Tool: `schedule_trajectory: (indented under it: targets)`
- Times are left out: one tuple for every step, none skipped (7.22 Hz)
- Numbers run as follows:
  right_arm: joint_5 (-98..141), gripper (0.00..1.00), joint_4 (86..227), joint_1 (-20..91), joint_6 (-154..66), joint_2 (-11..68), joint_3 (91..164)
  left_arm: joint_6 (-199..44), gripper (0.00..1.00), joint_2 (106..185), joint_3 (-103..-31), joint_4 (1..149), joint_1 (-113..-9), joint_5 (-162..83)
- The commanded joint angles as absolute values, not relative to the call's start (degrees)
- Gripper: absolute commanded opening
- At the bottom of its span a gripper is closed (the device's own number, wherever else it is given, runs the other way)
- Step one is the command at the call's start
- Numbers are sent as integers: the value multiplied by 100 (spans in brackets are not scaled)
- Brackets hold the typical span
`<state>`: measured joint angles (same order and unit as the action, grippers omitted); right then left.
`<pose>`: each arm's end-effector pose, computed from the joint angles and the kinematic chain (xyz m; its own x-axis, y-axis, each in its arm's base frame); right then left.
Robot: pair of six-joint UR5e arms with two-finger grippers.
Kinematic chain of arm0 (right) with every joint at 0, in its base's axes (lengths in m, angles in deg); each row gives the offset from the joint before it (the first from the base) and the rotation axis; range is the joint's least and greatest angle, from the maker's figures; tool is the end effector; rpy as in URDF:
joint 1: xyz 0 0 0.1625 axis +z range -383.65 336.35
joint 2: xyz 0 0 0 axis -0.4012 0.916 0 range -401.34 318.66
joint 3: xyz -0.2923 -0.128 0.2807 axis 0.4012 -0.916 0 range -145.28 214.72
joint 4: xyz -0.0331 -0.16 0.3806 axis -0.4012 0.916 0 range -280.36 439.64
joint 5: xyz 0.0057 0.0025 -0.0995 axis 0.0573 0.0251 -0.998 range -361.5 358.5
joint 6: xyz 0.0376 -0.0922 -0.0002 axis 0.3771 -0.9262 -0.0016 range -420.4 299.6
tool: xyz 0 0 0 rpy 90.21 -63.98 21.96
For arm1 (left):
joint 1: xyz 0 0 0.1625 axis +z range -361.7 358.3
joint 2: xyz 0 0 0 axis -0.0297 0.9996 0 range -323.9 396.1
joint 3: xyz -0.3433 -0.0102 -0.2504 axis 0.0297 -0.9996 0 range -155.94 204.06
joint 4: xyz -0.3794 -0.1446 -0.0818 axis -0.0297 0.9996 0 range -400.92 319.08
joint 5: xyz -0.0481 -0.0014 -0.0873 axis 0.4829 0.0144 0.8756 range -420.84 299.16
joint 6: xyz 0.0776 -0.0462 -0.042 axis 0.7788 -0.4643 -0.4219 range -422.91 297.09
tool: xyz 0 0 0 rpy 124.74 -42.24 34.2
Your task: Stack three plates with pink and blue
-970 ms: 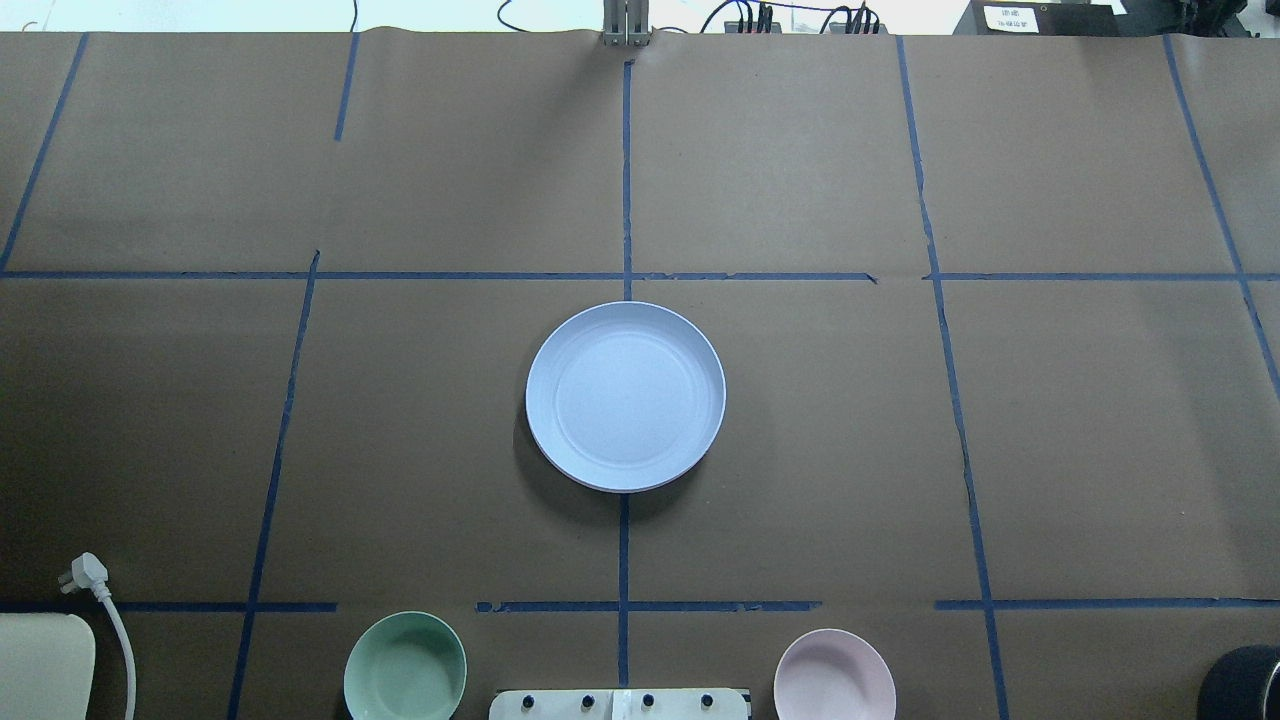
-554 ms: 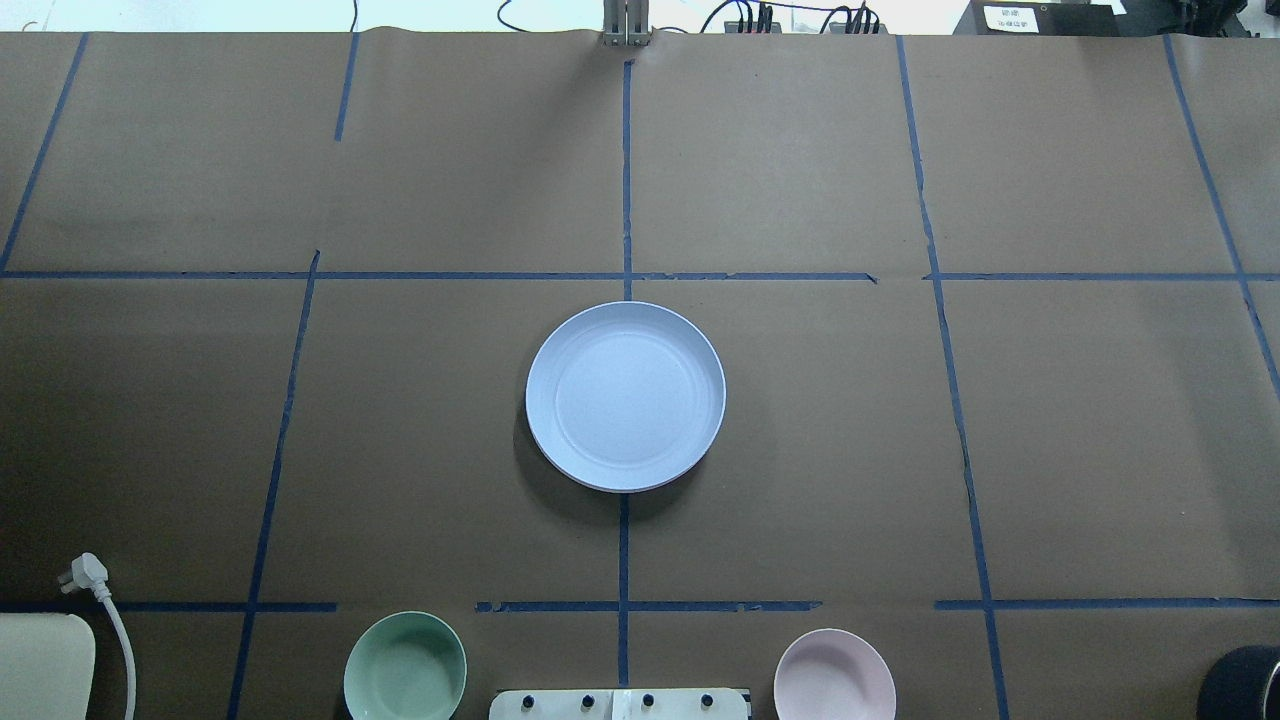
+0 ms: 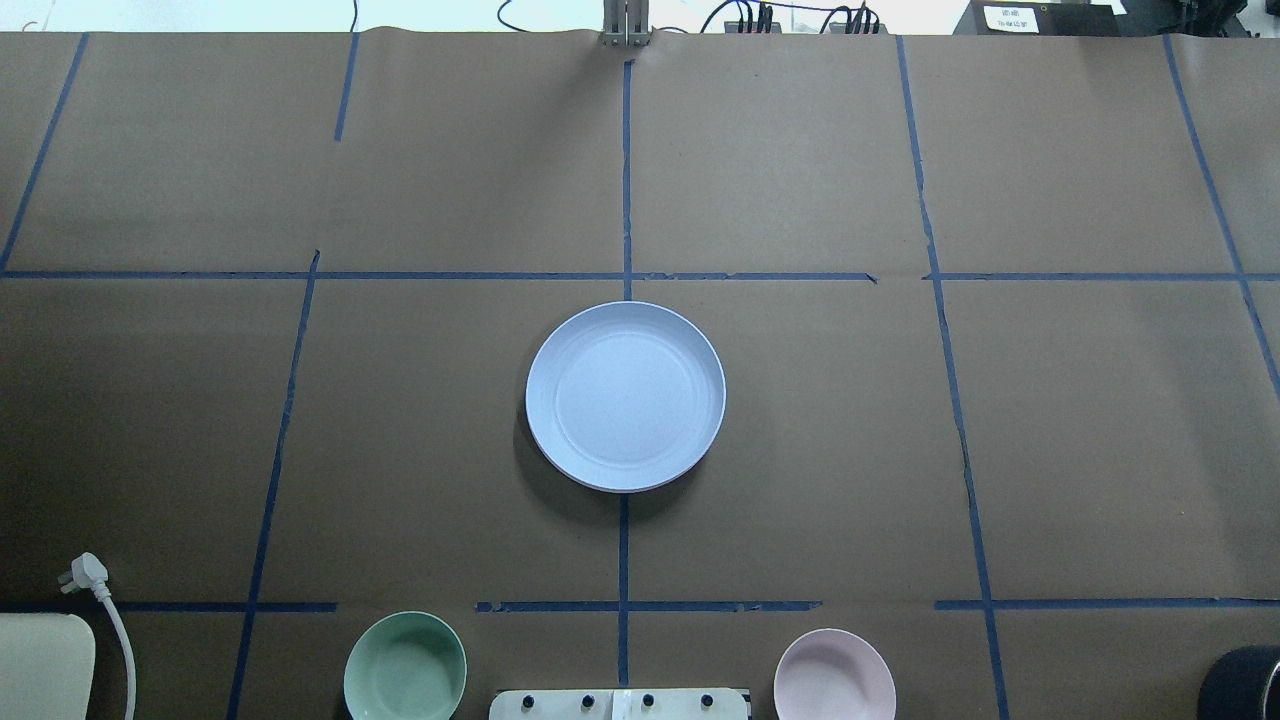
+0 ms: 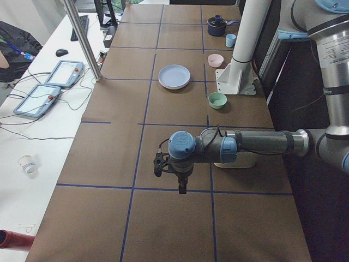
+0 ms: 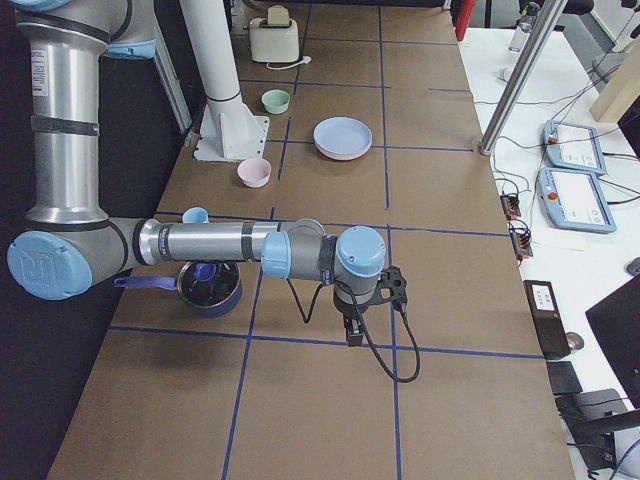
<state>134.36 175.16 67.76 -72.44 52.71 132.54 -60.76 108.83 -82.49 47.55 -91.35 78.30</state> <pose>0.0731 -0.4572 0.6330 0.6854 -0.1704 0.7079 0.1211 0.9854 0.1199 -0.0556 -0.3634 0.6423 0.6537 0.0118 -0.7567 -0.0306 0.9995 -0.0108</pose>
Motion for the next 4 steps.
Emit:
schedule_trajectory:
  targets:
    - [13438,100,17509,6732,-7244,5271,13255,-6071,100,10852,-8272,4741,-9135,7829]
    - [13438,100,17509,6732,-7244,5279,13255,-6071,100,10843,-8290,4741,-9135,7847]
    - [13438,100,17509,6723,-7244,5280,13255,-6080,100,10843,-8272,4732,-9135,7821]
    - [13438,100,17509,6714,-7244,5280,13255,-6080,100,10843,-8272,4750,-9135,7820]
